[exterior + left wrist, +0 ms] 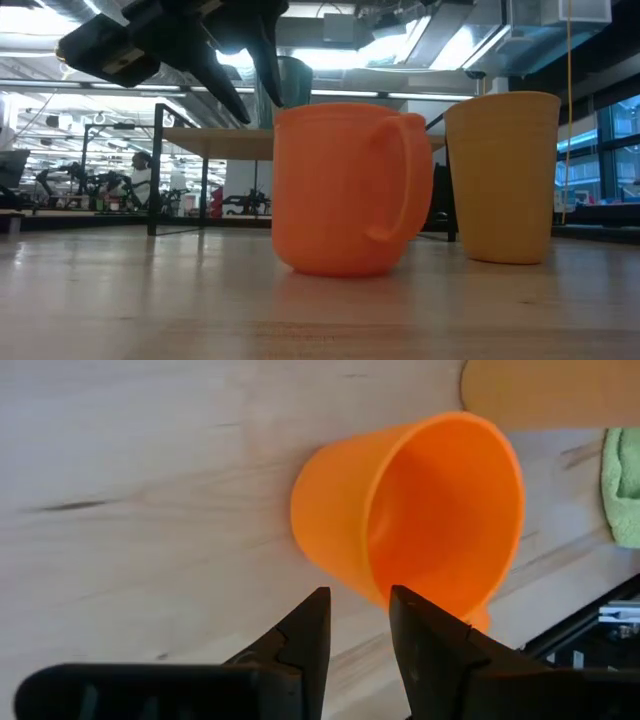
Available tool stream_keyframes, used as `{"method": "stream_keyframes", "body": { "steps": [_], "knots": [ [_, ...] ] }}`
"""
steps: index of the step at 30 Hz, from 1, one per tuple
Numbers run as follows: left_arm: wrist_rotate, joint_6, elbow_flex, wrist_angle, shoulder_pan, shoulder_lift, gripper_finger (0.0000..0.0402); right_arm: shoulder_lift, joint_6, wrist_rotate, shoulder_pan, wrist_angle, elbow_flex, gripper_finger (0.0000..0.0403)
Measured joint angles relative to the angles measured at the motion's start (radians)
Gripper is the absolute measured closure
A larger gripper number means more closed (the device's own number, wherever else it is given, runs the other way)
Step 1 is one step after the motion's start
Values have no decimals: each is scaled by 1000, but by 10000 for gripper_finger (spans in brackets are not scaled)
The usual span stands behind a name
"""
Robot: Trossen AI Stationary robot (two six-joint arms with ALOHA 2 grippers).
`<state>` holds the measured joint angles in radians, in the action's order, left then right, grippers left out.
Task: Stack small to large cups/mugs on shelf
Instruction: Put the orange mug on the shelf
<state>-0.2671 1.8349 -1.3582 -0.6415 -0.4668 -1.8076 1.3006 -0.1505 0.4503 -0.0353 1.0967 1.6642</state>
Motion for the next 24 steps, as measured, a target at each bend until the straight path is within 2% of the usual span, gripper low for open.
{"method": "stream_keyframes", "body": {
  "steps": [12, 19, 24],
  "knots": [
    [-1, 17, 0, 92, 3, -56, 302, 1, 4, 2, -4, 7, 0, 229],
    [-5, -7, 0, 88, 3, -74, 303, 1, 3, 2, -4, 10, 0, 229],
    [-8, -12, 0, 50, 3, -74, 327, 1, -1, 2, -4, 10, 0, 229]
  ]
}}
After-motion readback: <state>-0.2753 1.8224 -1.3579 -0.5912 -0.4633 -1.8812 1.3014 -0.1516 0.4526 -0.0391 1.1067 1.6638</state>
